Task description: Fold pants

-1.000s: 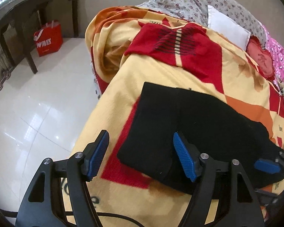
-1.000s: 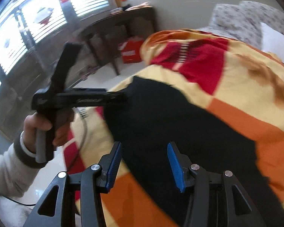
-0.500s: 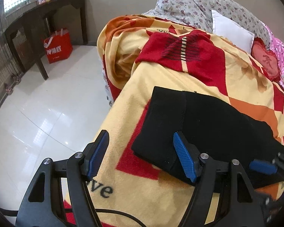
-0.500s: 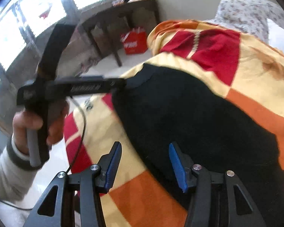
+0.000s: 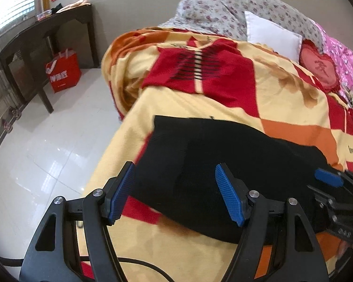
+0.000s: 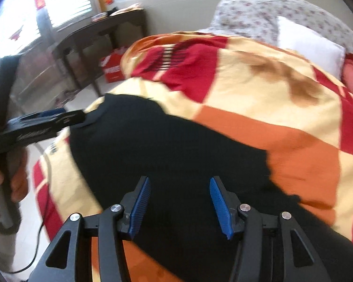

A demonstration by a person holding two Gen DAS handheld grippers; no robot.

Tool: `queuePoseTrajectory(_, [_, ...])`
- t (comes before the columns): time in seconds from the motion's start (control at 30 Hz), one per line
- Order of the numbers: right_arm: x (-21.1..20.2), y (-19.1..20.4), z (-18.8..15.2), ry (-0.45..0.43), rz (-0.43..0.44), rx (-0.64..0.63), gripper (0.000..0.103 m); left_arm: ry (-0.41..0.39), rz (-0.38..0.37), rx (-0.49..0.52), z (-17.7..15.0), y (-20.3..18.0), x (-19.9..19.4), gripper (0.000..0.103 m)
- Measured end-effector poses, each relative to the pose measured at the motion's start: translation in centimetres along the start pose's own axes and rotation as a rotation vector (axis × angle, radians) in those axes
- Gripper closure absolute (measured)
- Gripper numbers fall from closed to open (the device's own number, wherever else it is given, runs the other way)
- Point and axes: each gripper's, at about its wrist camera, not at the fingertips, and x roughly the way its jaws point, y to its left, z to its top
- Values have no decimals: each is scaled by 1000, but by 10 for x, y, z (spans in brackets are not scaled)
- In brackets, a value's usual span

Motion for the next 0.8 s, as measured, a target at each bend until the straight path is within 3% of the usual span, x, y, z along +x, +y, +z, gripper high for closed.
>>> queuePoseTrajectory(0.2, [14, -17, 8, -9, 4, 26, 52, 12, -12, 29, -1, -22, -1, 32])
queuePoseTrajectory(0.37, [-4, -27, 3, -20, 19, 70, 52, 15, -43, 63, -2, -46, -3, 32])
queuePoseTrajectory(0.67, [-64, -63, -47, -39, -112, 101, 52, 41, -119, 158, -8, -109, 0, 32])
queuePoseTrajectory(0.8, [-93, -95, -82, -48, -184, 183, 52, 68, -196, 244, -13, -157, 2, 32])
